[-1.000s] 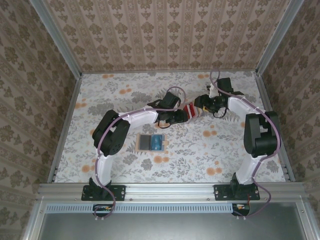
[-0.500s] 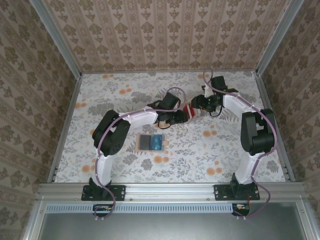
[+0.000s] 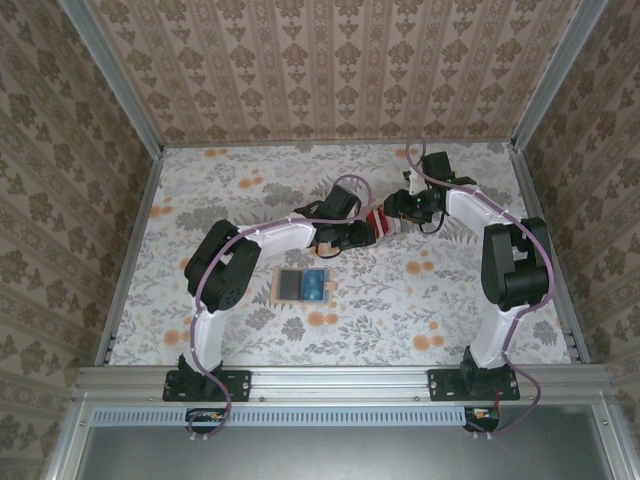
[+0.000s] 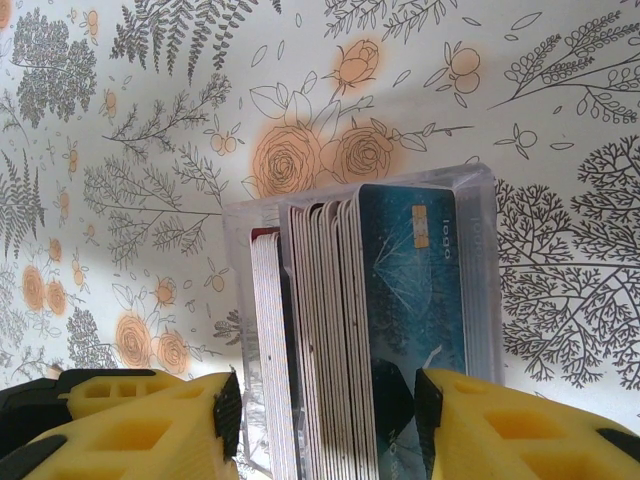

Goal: Put the credit cards into the card holder
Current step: Pick up the credit card from the storage box.

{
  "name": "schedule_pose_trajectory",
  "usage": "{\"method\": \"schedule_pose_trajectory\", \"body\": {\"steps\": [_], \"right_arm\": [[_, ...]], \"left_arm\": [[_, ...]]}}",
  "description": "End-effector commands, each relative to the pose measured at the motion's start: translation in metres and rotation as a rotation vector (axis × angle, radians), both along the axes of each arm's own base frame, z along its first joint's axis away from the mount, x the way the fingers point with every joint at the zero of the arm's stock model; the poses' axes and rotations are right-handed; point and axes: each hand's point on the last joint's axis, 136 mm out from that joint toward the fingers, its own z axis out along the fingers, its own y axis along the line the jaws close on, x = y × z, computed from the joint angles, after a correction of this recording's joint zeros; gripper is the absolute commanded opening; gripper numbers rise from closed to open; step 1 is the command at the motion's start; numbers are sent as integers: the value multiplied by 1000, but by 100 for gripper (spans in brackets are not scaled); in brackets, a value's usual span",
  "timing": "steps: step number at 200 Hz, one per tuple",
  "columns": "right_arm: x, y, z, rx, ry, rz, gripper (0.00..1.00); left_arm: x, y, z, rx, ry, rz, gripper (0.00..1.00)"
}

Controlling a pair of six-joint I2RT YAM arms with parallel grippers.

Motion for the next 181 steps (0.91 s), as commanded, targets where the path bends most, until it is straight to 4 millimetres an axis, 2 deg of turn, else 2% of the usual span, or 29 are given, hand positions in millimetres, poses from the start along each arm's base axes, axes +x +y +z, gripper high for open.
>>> {"method": "schedule_pose_trajectory", "body": {"steps": [1,110,181], "right_arm": [[-6,5,19,16,-20,14,51],[-6,1,22,9,-26,8,43],[-6,-11,17,-39,-18,-8,21]], "left_arm": [[1,1,7,-24,-3,10,44],[0,0,7,-25,0,7,44],[0,-1,8,-27,1,5,44]]}}
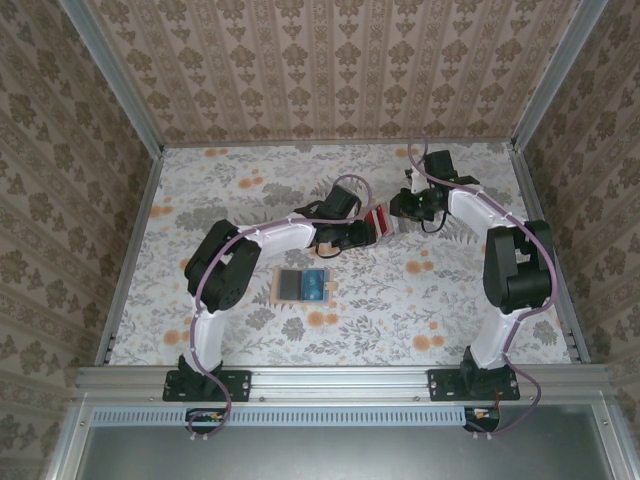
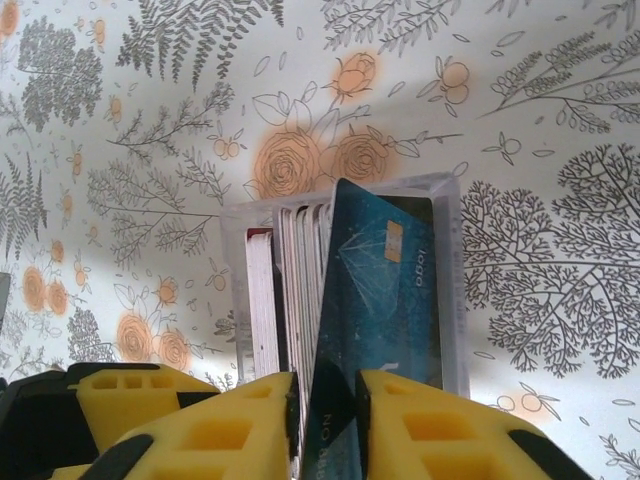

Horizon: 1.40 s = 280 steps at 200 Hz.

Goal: Put the credit cards into the card holder
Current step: Pick up the credit card from the storage box.

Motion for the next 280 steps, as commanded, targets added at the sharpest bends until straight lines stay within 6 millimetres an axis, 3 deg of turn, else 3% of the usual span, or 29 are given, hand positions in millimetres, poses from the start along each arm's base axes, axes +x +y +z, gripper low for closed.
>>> {"method": "schedule_pose_trajectory", "body": {"steps": [1,67,125,194,236,280], "right_arm": [[-5,-5,10,-20,-3,-2,21],[-5,-11,23,-50,-32,-10,10],[-17,-23,27,-117,-40,-19,6],[-43,-27,66,-93,-131,-44,6],[-73,-7,100,82,-253,-26,7],[-100,28,105,383,-281,25,7]], "left_arm": [[-1,-1,8,-22,1,2,44],[-2,-1,12,-29,1,-1,44],[-8,-3,30,-57,-8,-12,44],[-16,-6,81,-266,-94,7,45],[-31,6,98,-326,-140,1,45],[-46,21,115,-440,-206,8,46]]}}
